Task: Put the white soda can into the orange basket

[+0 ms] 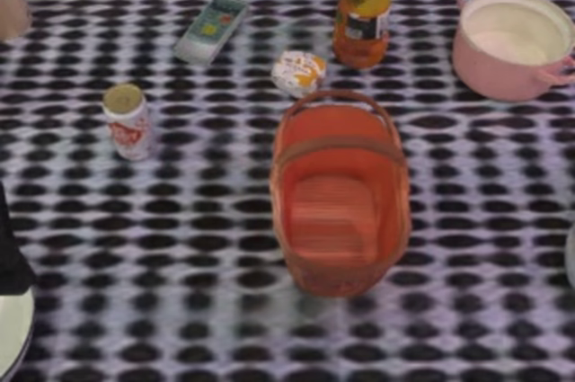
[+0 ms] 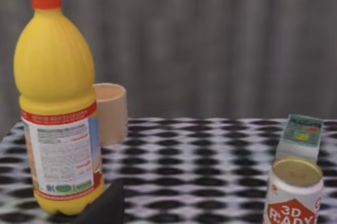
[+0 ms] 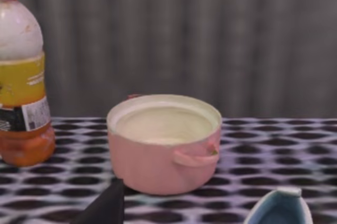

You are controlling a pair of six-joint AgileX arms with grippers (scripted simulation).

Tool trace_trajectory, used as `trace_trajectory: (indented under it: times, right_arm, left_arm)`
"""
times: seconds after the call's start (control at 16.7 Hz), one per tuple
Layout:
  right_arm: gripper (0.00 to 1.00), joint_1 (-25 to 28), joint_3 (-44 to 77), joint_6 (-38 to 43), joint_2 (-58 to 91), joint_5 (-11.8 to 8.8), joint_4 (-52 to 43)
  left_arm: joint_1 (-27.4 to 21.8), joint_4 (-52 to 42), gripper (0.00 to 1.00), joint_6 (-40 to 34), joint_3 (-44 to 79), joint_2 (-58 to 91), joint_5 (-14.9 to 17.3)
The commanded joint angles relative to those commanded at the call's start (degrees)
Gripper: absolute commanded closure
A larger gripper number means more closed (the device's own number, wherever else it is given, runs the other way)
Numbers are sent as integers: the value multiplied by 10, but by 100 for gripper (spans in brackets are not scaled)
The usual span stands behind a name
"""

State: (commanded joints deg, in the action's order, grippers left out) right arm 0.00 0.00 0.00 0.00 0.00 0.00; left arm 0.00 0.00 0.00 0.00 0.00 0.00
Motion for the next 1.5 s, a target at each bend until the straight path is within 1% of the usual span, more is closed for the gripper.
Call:
trace_trajectory:
  times: [0.18, 0.3, 0.42, 0.6, 0.84, 1.08, 1.32, 1.5]
  right_arm:
    - [0, 0, 0, 0, 0, 0, 0]
    - [0, 0, 0, 0, 0, 0, 0]
    - [0, 0, 0, 0, 0, 0, 0]
    - [0, 0, 0, 0, 0, 0, 0]
    - [0, 0, 0, 0, 0, 0, 0]
    - [0, 0, 0, 0, 0, 0, 0]
    - [0, 0, 0, 0, 0, 0, 0]
    - [0, 0, 0, 0, 0, 0, 0]
  left_arm:
    - [-1, -5, 0, 1, 4, 5, 1]
    - [-7, -28, 0, 9, 27, 34, 4]
    - [-15, -67, 0, 22, 67, 86, 8]
    - [-31, -151, 0, 52, 159, 202, 15]
    - [-56, -288, 0, 106, 327, 401, 23]
    - [-78, -431, 0, 169, 530, 631, 28]
    - [-94, -560, 0, 235, 748, 869, 27]
    - [-100, -639, 0, 281, 907, 1038, 22]
